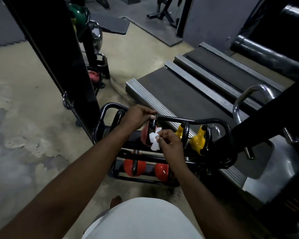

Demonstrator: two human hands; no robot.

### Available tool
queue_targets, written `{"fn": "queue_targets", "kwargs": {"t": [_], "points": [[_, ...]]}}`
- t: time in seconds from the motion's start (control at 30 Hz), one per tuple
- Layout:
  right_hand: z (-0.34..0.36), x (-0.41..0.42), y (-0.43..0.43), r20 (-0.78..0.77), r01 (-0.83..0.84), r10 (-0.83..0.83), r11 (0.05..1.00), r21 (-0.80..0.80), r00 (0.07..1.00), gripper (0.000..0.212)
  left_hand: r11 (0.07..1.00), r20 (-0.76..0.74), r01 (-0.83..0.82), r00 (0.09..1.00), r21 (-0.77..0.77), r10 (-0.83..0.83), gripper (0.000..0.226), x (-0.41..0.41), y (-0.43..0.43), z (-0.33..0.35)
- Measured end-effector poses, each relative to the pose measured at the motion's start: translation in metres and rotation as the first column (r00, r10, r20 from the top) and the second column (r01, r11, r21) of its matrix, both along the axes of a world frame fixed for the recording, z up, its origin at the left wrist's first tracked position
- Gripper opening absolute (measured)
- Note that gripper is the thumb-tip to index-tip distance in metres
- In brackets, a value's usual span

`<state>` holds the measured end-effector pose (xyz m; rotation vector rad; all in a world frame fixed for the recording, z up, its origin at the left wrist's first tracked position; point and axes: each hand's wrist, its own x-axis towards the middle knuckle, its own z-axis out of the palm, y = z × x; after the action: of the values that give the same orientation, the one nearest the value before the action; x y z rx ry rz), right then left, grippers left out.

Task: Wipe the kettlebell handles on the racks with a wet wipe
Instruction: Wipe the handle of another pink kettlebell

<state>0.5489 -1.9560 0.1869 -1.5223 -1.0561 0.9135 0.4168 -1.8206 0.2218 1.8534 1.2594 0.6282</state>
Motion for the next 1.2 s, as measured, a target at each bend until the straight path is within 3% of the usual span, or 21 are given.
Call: {"fn": "queue_targets", "kwargs": {"t": [0.17, 0.3, 0.43, 0.57, 0.77, 0.83, 0.9, 0.97, 1.03, 1.07, 1.2], "points": [[-0.006, 0.006, -0.004, 0.045, -0.107, 0.108, 0.994, -0.019, 0.993, 0.02, 0.991, 0.056, -0.101, 0.994, 0.088, 0.096, 0.026, 0.001, -0.025, -0.008], [0.004, 0.016, 0.017, 0.002, -0.016, 0.016, 1.0, 0.016, 1.0, 0.02, 0.951, 0.107, -0.25, 0.966, 0.184, 0.233, 0.025, -0.015, -0.065, -0.021], [0.009, 0.022, 0.035, 0.223, -0.103, 0.098, 0.995, 0.014, 0.97, 0.018, 0.963, 0.066, -0.163, 0.986, 0.213, 0.152, 0.037, -0.023, -0.116, -0.04], [0.024, 0.033, 0.063, 0.241, -0.11, 0.118, 0.993, -0.044, 0.963, 0.017, 0.962, 0.025, -0.163, 0.987, 0.218, 0.162, 0.054, -0.015, -0.124, -0.047], [0.036, 0.032, 0.061, 0.563, -0.354, 0.31, 0.935, -0.034, 0.766, 0.021, 0.932, 0.064, -0.26, 0.966, 0.252, 0.252, 0.044, -0.008, -0.118, -0.044], [0.045, 0.036, 0.076, 0.559, -0.341, 0.296, 0.94, -0.025, 0.775, 0.007, 0.921, 0.055, -0.264, 0.964, 0.285, 0.26, 0.04, -0.007, -0.116, -0.045], [0.055, 0.036, 0.087, 0.529, -0.34, 0.315, 0.939, -0.053, 0.788, 0.01, 0.919, 0.059, -0.259, 0.966, 0.298, 0.253, 0.036, -0.005, -0.117, -0.046], [0.061, 0.034, 0.088, 0.643, -0.448, 0.402, 0.888, -0.101, 0.652, 0.004, 0.917, 0.072, -0.238, 0.971, 0.319, 0.227, 0.034, -0.006, -0.116, -0.047], [0.066, 0.028, 0.087, 0.796, -0.581, 0.472, 0.791, -0.192, 0.379, 0.014, 0.916, 0.073, -0.217, 0.976, 0.339, 0.204, 0.036, -0.009, -0.116, -0.051], [0.07, 0.026, 0.091, 0.819, -0.602, 0.487, 0.765, -0.231, 0.304, 0.017, 0.915, 0.075, -0.216, 0.976, 0.34, 0.202, 0.034, -0.01, -0.115, -0.052], [0.084, 0.024, 0.111, 0.812, -0.543, 0.514, 0.781, -0.309, 0.277, 0.026, 0.926, 0.095, -0.23, 0.973, 0.3, 0.211, 0.025, -0.008, -0.116, -0.048]]}}
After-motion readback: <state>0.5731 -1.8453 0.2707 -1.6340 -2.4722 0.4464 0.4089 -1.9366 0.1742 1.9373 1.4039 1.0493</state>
